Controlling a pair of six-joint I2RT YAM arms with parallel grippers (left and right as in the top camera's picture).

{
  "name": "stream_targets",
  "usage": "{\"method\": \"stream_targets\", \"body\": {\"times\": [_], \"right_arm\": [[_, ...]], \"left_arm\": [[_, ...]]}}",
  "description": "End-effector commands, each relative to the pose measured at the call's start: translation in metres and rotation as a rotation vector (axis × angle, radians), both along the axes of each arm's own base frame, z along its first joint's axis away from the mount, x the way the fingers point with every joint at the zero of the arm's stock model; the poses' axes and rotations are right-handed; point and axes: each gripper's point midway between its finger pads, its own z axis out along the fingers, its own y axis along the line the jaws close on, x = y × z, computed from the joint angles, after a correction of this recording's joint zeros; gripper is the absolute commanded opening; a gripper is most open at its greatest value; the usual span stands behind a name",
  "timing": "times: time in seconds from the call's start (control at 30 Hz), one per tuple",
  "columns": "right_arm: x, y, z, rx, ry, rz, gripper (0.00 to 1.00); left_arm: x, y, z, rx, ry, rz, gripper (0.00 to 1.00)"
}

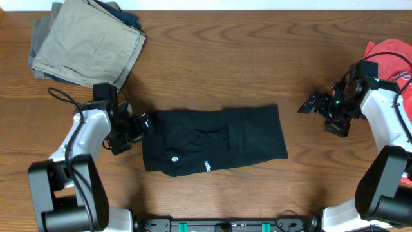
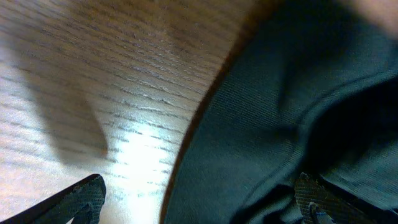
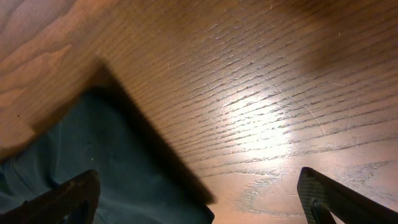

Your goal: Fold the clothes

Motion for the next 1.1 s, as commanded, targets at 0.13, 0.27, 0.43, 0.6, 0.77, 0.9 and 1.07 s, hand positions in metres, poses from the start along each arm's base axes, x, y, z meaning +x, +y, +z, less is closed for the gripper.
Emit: {"method": "stream_targets", "body": {"times": [0.13,0.27,0.43,0.6,0.77,0.9,1.07], "right_arm": [[0.005,-0.003,0.009,-0.012,-0.035,0.007,0.99],[0.005,-0.003,0.009,-0.012,-0.035,0.007,0.99],[0.005,-0.003,0.009,-0.012,-0.035,0.007,0.99],[0.005,-0.003,0.009,-0.012,-0.035,0.007,0.99],[0.005,-0.003,0.009,-0.012,-0.035,0.007,0.99],[0.005,-0.003,0.009,-0.012,-0.035,0.007,0.99],[0.005,-0.003,0.009,-0.012,-0.035,0.007,0.99]], "left_arm": [[-0.005,-0.035,-0.011,-0.226,0.006,-0.132,0.98],[-0.015,-0.037,-0.021,-0.247,0.07,-0.127,0.98],[-0.026,-0.047,-0.029,-0.315,0.112,-0.174,0.98],[-0.033,-0.052,-0.034,-0.357,0.15,-0.181,0.98],[-0.036,-0.052,-0.035,-0.358,0.166,-0.178,0.98],[-0.036,-0.052,-0.035,-0.357,0.166,-0.178,0.98],[-0.041,-0.036,-0.044,-0.25,0.208,-0.168,0.98]]}}
